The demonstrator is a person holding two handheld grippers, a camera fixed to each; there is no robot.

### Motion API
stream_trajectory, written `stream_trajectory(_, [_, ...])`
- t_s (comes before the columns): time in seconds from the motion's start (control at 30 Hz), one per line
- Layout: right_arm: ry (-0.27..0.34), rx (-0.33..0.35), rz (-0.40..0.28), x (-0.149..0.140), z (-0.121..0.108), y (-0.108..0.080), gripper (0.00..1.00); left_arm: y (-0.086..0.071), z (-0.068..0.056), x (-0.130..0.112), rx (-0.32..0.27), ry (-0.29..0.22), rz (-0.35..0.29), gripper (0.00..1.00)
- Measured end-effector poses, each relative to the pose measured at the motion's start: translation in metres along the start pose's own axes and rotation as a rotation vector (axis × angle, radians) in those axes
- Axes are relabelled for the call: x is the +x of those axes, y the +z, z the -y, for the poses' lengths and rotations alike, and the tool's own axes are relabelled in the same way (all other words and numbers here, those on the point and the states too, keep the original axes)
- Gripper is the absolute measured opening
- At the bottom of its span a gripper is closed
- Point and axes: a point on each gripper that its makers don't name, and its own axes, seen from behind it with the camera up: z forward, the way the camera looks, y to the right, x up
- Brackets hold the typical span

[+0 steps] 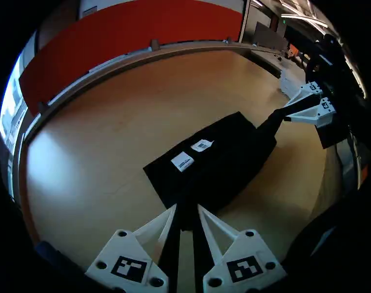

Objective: Fold towel

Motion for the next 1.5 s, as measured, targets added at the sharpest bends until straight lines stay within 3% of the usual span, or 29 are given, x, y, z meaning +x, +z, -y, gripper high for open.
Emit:
stream_trajectory(0.47, [0.006,-0.002,0.020,-0.001,-0.013,0.017,0.16,0.018,0.009,0.003,0.002,-0.001,0.019,0.14])
stream_trajectory(1.2, [0.037,0.009,0.075,-0.011,-0.027,0.060,0.16,0.060,0.026,-0.002,0.017,0.026,0.064,0.14])
stream_trajectory(1.5, [0.076,0.003,0.088,-0.018,-0.034,0.074,0.16,0.075,0.033,0.001,0.019,0.017,0.055,0.23])
